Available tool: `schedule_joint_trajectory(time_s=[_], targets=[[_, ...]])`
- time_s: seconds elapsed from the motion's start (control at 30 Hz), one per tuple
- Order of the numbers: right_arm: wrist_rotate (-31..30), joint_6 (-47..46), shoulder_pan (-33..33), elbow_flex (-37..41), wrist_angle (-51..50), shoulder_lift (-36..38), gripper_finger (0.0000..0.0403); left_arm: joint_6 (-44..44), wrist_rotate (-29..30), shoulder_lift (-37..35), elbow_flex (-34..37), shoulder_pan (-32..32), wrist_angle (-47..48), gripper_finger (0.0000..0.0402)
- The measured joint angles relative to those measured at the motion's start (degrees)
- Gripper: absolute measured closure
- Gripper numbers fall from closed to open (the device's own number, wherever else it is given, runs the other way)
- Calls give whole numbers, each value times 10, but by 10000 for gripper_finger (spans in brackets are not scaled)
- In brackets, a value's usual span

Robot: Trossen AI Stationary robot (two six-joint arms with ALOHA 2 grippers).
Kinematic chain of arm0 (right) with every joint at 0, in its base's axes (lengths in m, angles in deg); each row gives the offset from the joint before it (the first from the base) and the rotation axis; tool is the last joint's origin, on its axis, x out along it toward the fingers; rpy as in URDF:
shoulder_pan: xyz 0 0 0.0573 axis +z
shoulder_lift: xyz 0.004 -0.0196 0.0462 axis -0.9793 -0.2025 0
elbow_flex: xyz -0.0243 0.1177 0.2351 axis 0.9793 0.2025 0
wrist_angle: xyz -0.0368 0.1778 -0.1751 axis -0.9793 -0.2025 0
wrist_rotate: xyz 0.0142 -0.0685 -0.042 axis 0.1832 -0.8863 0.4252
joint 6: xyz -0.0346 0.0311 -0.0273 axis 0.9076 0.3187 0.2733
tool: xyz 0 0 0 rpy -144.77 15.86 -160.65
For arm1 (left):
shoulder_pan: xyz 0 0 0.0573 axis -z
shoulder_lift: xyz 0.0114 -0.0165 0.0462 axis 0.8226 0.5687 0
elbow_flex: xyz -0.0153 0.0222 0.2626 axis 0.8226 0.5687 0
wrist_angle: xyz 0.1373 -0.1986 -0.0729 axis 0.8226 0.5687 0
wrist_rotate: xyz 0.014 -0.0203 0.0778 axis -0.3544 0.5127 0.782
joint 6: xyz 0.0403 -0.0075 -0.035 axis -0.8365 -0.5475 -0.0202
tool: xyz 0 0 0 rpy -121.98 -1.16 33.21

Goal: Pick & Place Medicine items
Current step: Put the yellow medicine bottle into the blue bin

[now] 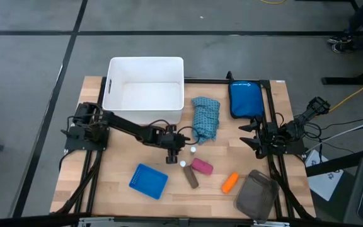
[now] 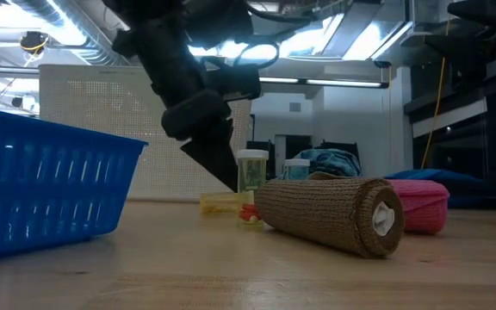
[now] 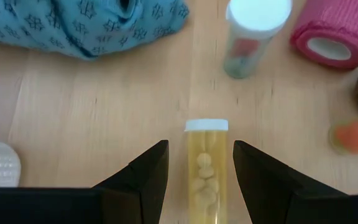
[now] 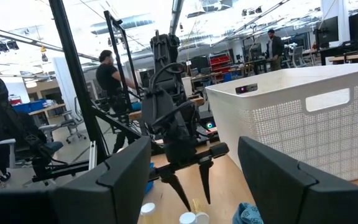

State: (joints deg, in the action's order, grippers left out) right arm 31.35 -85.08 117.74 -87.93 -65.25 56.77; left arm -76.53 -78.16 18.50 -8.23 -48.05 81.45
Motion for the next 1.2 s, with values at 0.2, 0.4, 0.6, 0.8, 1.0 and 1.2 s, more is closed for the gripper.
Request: schedule_joint_trajectory(time_s=[0.2, 0.4, 0.6, 0.8, 1.0, 1.2], targets=[[0, 0, 0, 0, 0, 0, 158, 4, -6, 0, 0, -6, -2, 224], [0, 0, 0, 0, 0, 0, 158, 9, -12, 16, 2, -11, -3, 224], [0, 0, 0, 0, -6, 0, 158, 8, -42, 39, 1, -18, -31, 224], [0, -7, 0, 0, -7, 0, 158, 9, -36, 38, 1, -26, -33, 224], [0, -13, 0, 0, -9, 0, 158, 0, -36, 38, 1, -26, -21, 240], [0, -13, 0, 0, -9, 0, 158, -1, -41, 38, 1, -25, -18, 276]])
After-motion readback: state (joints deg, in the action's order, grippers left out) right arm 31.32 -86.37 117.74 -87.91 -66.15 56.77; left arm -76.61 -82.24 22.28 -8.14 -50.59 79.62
